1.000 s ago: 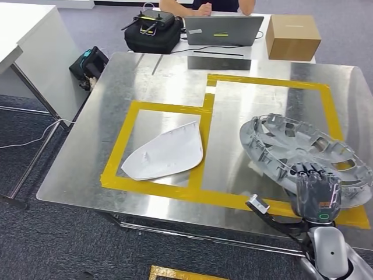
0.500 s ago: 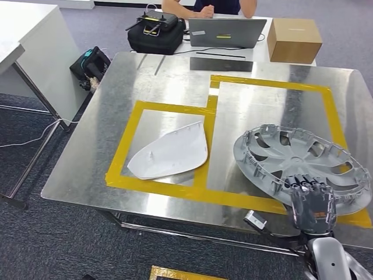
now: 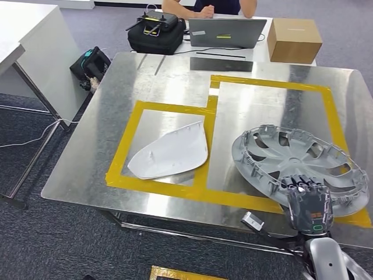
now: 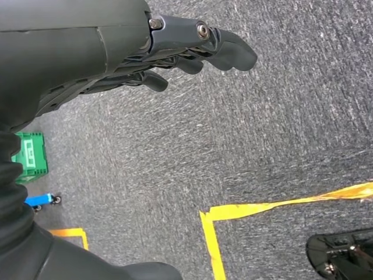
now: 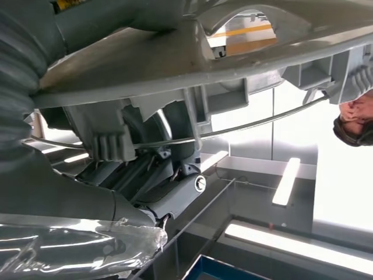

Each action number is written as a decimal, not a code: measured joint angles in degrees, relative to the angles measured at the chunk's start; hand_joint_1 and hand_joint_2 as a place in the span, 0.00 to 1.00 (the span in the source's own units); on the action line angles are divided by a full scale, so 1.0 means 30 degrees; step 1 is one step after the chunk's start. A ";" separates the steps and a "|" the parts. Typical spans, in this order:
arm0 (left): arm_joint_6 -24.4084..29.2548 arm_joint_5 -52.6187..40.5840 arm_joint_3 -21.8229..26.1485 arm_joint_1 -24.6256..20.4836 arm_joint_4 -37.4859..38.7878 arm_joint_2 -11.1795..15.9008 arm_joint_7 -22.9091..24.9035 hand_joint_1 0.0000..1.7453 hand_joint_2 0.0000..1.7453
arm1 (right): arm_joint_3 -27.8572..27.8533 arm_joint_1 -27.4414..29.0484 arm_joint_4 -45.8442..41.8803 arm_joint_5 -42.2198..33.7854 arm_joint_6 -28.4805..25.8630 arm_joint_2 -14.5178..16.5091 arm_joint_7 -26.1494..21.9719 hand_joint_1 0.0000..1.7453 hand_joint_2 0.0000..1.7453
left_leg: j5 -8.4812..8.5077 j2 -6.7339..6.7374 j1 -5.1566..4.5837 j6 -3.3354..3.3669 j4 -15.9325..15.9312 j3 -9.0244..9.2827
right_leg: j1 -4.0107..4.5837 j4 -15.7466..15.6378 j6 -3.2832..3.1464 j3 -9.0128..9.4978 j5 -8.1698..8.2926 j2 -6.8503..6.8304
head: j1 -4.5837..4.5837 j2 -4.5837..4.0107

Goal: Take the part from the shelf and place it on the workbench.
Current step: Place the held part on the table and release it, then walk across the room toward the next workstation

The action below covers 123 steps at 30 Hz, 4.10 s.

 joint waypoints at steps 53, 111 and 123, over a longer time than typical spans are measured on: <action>-0.0228 -0.0288 0.0466 -0.0010 0.0000 0.0007 0.0871 0.00 0.00 | -0.2120 0.1423 -0.0158 0.0020 -0.0293 0.1361 -0.1566 0.00 0.00 | 0.0021 0.0001 -0.0014 0.0034 0.0003 0.0013 | -0.0010 -0.0003 -0.0002 0.0010 0.0014 -0.0004 | 0.0000 -0.0004; 0.0217 -0.0399 0.1118 -0.0100 0.0000 -0.0321 0.1204 0.00 0.00 | -0.1517 0.2274 -0.0477 0.0027 0.0257 0.1539 -0.1479 0.00 0.00 | -0.0969 0.0285 0.0329 -0.0524 0.1018 -0.0369 | -0.0222 -0.0450 0.0062 0.0951 -0.0081 -0.0263 | -0.0071 0.0000; 0.0483 -0.0731 0.1127 -0.0225 0.0000 -0.0585 0.1370 0.00 0.00 | -0.3069 0.4227 -0.1541 0.0027 0.0131 0.1588 -0.2040 0.00 0.00 | -0.2138 0.0236 0.0198 0.0027 -0.0709 0.3206 | -0.0027 -0.0384 0.0264 -0.1013 0.1798 -0.0354 | -0.0107 0.0000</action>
